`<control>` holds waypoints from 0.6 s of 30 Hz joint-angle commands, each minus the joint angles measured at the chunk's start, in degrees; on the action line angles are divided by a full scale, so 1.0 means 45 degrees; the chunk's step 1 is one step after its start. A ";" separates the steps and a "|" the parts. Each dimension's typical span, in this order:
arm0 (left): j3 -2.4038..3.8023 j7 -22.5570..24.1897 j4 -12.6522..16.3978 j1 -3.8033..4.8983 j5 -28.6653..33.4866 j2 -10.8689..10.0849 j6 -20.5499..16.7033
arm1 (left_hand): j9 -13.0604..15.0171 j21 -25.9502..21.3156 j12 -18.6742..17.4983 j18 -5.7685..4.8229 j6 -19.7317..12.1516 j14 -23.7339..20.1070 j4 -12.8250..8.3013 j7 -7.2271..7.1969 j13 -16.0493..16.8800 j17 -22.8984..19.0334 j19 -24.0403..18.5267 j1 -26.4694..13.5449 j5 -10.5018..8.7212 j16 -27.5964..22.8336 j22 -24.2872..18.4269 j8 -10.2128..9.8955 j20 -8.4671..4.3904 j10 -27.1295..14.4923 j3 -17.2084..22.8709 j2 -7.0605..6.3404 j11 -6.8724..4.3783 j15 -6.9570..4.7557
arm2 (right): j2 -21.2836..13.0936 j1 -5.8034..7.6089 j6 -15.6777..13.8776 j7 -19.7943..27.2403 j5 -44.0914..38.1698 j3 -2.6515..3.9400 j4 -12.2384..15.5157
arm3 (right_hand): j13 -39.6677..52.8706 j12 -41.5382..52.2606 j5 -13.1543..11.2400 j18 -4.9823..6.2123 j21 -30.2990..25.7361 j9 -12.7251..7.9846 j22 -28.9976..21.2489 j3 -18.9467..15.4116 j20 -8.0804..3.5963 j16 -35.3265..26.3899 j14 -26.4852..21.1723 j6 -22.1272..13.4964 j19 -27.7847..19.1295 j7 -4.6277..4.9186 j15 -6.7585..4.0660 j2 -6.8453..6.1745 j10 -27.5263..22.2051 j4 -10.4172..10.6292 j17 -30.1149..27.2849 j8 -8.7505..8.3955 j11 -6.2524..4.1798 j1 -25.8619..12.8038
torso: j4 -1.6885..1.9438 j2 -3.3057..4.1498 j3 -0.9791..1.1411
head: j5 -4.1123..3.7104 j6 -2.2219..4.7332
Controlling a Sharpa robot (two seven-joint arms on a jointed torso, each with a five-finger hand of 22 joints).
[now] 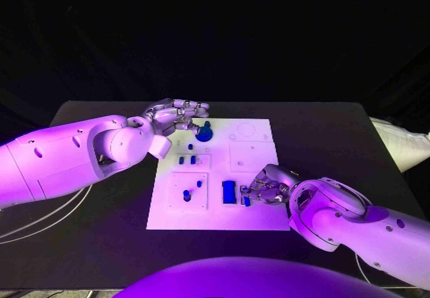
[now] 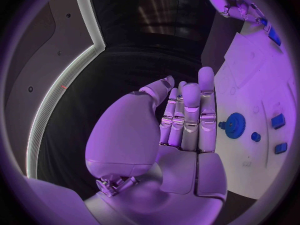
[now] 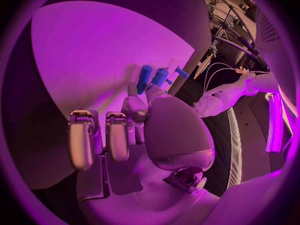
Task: Assemble the parts on the task board
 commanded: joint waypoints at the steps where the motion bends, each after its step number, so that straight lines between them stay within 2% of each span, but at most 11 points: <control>1: 0.0010 -0.0056 0.0035 0.0006 -0.0140 0.0033 0.0309 | -0.0003 -0.0061 0.0073 0.0129 -0.0107 -0.0075 -0.0035 0.0000 0.0015 -0.0003 -0.0076 0.0037 0.0037 0.0013 -0.0011 0.0062 0.0012 -0.0094 -0.0030 0.0106 -0.0017 0.0009 | 0.0080 -0.0014 0.0461 -0.0005 -0.0312 -0.0017 -0.0038 | 0.0031 0.0067 0.0046 -0.0186 0.0065 0.0000 0.2363 -0.0116 -0.0065 0.0076 0.1156 0.0086 0.0796 0.0025 -0.0080 0.0027 0.0106 0.0002 0.2652 0.0023 0.0003 -0.0143 | -0.0004 -0.0002 0.0005 | -0.0003 0.0000; 12: 0.0009 -0.0216 0.0006 0.0007 -0.0192 0.0075 0.0469 | -0.0003 -0.0065 0.0087 0.0127 -0.0112 -0.0085 -0.0028 0.0006 0.0016 -0.0021 -0.0077 0.0026 0.0038 0.0008 -0.0014 0.0068 0.0014 -0.0104 -0.0032 0.0121 -0.0012 0.0014 | 0.0234 -0.0016 0.0408 -0.0004 -0.0674 -0.0037 -0.0144 | 0.0032 0.0054 0.0041 -0.0180 0.0049 0.0024 0.2345 -0.0134 -0.0073 0.0062 0.1152 0.0085 0.0786 0.0022 -0.0087 0.0076 0.0111 0.0004 0.2633 0.0028 -0.0002 -0.0219 | 0.0000 -0.0004 0.0006 | 0.0052 -0.0013; 16: 0.0009 -0.0241 0.0000 0.0007 -0.0200 0.0085 0.0493 | -0.0003 -0.0065 0.0087 0.0127 -0.0112 -0.0085 -0.0028 0.0006 0.0016 -0.0021 -0.0077 0.0026 0.0038 0.0008 -0.0014 0.0068 0.0014 -0.0104 -0.0032 0.0121 -0.0012 0.0014 | 0.0248 -0.0017 0.0382 -0.0002 -0.0747 -0.0038 -0.0135 | 0.0072 0.0070 -0.0090 -0.0180 0.0046 0.0087 0.2344 -0.0344 -0.0077 0.0063 0.1152 0.0078 0.0785 0.0036 -0.0080 0.0105 0.0128 0.0030 0.2637 0.0037 0.0011 -0.0634 | -0.0002 -0.0005 0.0003 | 0.0057 -0.0011; 18: 0.0009 -0.0253 -0.0004 0.0007 -0.0219 0.0087 0.0503 | -0.0003 -0.0065 0.0087 0.0127 -0.0112 -0.0085 -0.0028 0.0006 0.0016 -0.0021 -0.0077 0.0026 0.0038 0.0008 -0.0014 0.0068 0.0014 -0.0104 -0.0032 0.0121 -0.0012 0.0014 | 0.0246 -0.0017 0.0354 0.0001 -0.0788 -0.0038 -0.0119 | 0.0090 0.0067 0.0128 -0.0182 0.0050 0.0125 0.2350 -0.0581 -0.0074 0.0065 0.1153 0.0082 0.0788 0.0043 -0.0071 0.0131 0.0135 0.0026 0.2641 0.0041 0.0020 -0.1055 | -0.0003 -0.0003 0.0004 | 0.0059 -0.0013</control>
